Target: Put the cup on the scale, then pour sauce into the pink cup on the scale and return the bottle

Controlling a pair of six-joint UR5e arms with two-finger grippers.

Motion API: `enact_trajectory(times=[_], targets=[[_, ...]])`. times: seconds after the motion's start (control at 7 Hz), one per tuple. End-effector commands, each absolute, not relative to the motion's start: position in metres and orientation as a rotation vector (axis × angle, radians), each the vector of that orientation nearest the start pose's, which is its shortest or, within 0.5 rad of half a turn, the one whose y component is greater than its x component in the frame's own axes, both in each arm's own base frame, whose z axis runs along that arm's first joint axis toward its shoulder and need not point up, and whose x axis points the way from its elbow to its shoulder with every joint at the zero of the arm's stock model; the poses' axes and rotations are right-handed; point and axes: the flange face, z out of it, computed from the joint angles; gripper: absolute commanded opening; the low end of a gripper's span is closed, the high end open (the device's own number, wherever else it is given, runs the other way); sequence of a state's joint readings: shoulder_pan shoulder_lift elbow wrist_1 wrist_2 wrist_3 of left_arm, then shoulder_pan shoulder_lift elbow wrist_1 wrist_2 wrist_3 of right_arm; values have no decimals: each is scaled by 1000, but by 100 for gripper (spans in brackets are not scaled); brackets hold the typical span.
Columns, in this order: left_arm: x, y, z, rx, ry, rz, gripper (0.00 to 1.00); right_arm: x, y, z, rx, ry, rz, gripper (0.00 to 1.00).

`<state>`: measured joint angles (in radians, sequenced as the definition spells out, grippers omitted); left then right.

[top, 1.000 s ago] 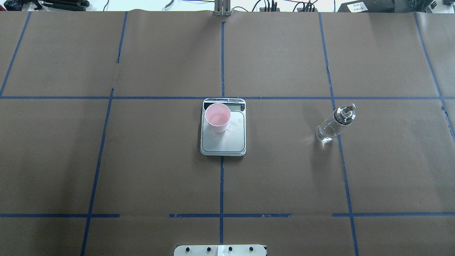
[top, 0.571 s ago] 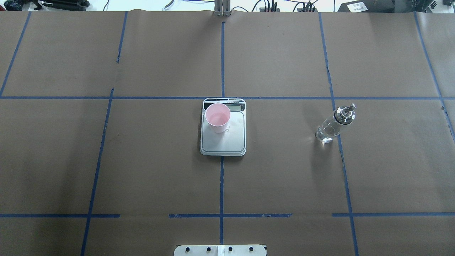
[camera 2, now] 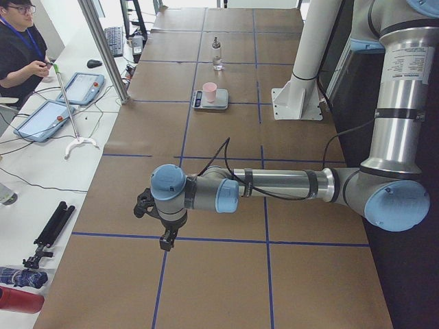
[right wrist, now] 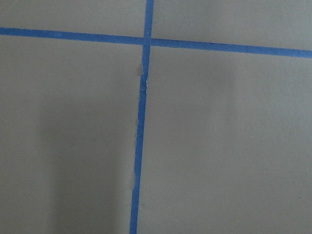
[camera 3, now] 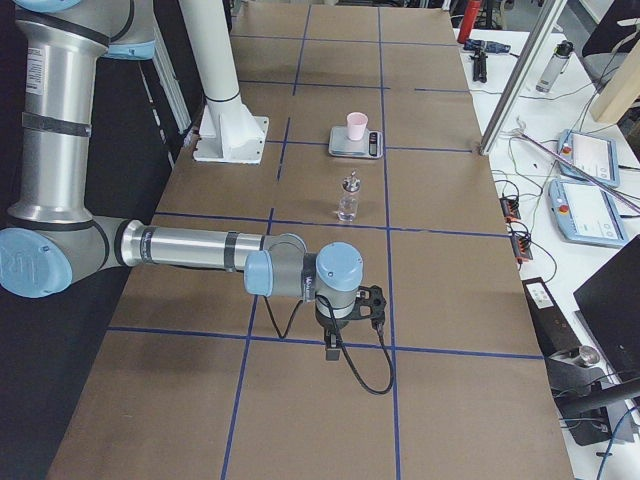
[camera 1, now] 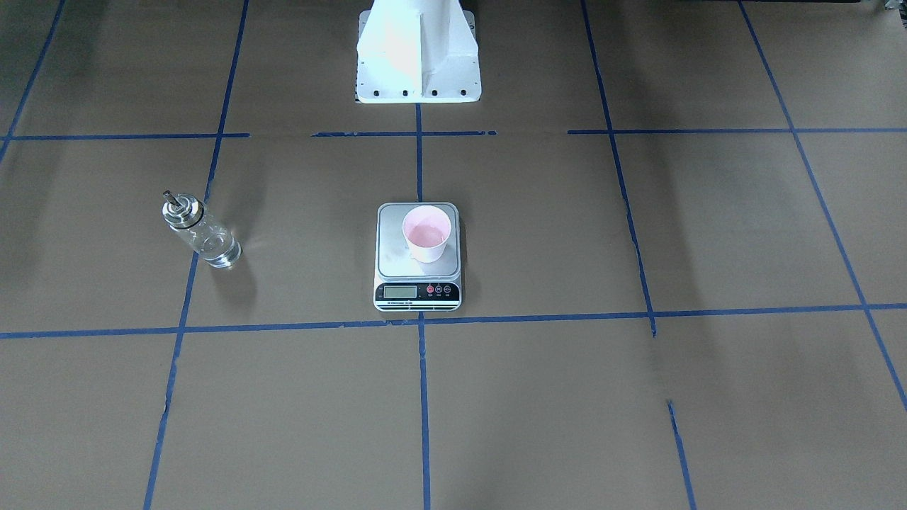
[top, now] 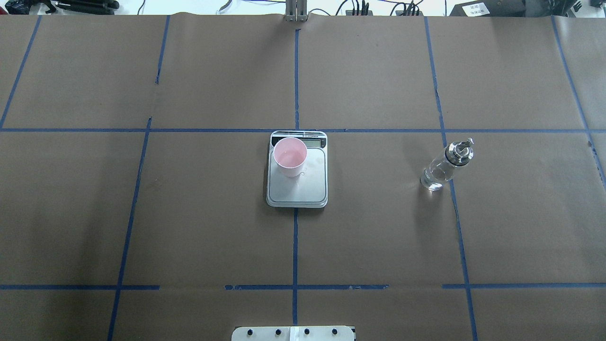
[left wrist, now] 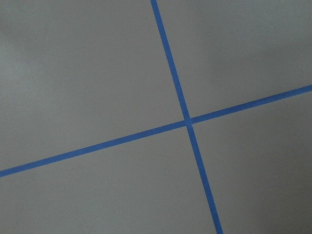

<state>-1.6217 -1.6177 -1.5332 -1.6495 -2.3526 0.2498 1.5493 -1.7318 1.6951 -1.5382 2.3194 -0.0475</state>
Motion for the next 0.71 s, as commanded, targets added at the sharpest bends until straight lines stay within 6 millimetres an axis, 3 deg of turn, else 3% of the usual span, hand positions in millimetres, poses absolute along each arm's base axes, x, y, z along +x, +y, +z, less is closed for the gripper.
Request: enact_trajectory(times=[0.0,0.57], targets=[[-88,-514,648,191,753,220,100,56,-424,670,5,-749,-64,100],[-90,-514,644,202,751,225,100,56,-425,670,6,-749,-65,100]])
